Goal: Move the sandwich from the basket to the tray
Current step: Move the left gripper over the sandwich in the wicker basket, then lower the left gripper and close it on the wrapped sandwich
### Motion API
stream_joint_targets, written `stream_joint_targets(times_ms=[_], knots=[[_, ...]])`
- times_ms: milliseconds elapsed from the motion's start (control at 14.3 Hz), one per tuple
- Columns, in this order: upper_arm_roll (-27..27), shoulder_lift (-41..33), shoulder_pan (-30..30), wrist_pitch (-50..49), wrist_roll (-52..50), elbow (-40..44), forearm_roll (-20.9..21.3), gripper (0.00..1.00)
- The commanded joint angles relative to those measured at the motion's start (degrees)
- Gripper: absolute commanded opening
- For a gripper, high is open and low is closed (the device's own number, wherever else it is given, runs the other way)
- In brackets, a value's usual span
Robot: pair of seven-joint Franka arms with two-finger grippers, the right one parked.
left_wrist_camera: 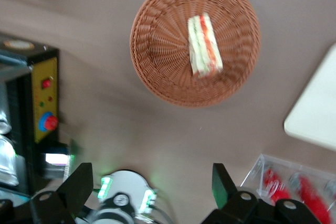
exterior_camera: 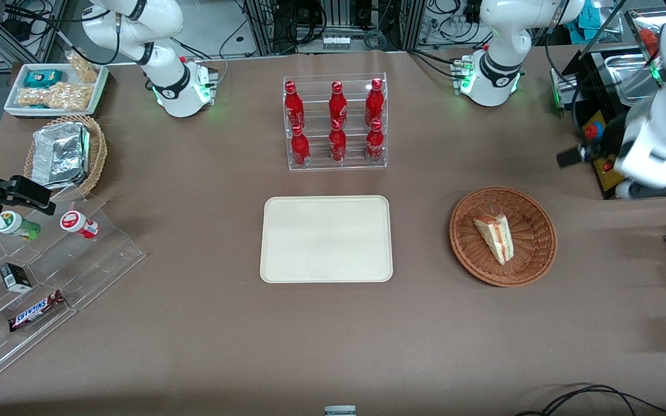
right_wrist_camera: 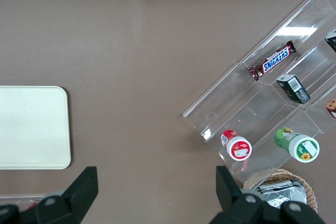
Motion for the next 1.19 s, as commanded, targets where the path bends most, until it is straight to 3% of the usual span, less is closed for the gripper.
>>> stream_joint_targets(times_ms=[0,349,698,1116], knots=[[-0.41,4.60,-0.19,6.34,-7.85,-2.14,0.56,1.00],[-0.50,4.26,-0.37,30.06,-12.87,-21.28,0.47,1.00],[-0.67,4.52,-1.59,44.93,-17.43,-32.02,0.38,1.00],[-0.67,5.31,-1.60,47.15,-18.41,-33.53,0.38,1.00]])
